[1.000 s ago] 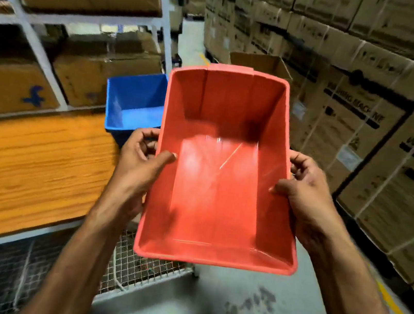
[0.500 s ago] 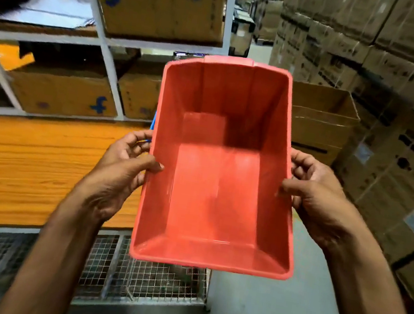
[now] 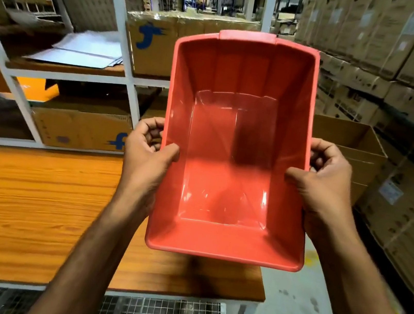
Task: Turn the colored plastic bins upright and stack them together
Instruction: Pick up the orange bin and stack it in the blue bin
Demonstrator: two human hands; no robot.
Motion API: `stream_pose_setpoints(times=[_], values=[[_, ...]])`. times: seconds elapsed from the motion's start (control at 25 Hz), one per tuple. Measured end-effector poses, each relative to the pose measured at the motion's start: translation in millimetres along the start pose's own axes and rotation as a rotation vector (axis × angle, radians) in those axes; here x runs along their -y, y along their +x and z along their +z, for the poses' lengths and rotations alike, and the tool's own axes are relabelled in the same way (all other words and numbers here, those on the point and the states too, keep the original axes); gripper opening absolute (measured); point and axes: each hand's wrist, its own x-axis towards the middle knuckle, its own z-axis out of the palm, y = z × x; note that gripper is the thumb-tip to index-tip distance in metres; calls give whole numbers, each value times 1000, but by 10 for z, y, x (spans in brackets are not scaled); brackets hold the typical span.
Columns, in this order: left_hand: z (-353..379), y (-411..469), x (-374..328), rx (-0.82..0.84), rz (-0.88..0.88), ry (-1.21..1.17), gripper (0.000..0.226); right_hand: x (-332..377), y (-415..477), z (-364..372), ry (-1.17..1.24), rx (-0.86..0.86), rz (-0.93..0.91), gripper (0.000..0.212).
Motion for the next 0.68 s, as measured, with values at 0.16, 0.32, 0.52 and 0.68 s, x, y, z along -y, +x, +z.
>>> stream_pose_setpoints(times=[0.16,0.32,0.52,0.68], values=[[31,312,120,-41,29,5,46,-140,367,178,27,46,-17,58],[206,675,118,-84,69,41,45,-172,835,347,29,73,-50,56],[431,1297,167,-109,60,99,42,-296,1555,671,37,100,37,54],[442,1690,418,-155,60,188,41,-561,1890,961,11,111,90,53]])
